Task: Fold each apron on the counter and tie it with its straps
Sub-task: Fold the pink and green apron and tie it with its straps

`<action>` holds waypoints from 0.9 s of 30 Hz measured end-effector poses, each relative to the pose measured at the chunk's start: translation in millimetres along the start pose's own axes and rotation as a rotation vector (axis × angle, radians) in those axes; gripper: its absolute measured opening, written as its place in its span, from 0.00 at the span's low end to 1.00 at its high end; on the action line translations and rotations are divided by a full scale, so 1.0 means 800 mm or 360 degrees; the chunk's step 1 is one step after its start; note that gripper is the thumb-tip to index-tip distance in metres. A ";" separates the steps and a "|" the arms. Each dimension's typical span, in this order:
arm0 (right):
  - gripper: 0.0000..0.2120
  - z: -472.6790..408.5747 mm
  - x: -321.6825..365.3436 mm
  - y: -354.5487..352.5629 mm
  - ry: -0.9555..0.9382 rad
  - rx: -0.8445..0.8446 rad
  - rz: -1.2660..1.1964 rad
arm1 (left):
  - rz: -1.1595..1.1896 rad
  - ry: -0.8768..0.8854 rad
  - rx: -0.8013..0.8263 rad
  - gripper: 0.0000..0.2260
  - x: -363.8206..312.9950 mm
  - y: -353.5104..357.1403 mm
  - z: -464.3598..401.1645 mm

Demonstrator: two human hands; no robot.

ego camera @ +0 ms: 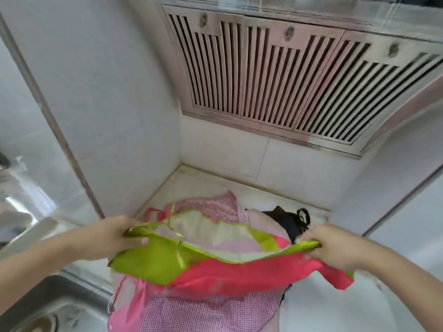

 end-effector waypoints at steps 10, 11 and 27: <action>0.09 -0.044 -0.022 -0.007 0.0084 0.0157 0.0074 | -0.0061 -0.0411 -0.0267 0.07 0.012 -0.026 -0.039; 0.09 -0.053 -0.036 -0.050 0.0222 -0.0086 0.0087 | -0.0065 -0.0343 -0.0497 0.06 -0.010 -0.054 -0.049; 0.13 -0.019 -0.005 0.054 0.0124 -0.0400 0.0238 | -0.0482 0.0446 -0.0447 0.21 0.000 -0.004 -0.048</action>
Point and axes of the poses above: each hand's wrist, its own z-axis away from the middle knuckle, its own y-axis out of the palm, x = y × z, the point moved 8 cm from there along -z, towards the middle knuckle, and after that the axes turned 15 degrees about z, right-handed, at the moved point
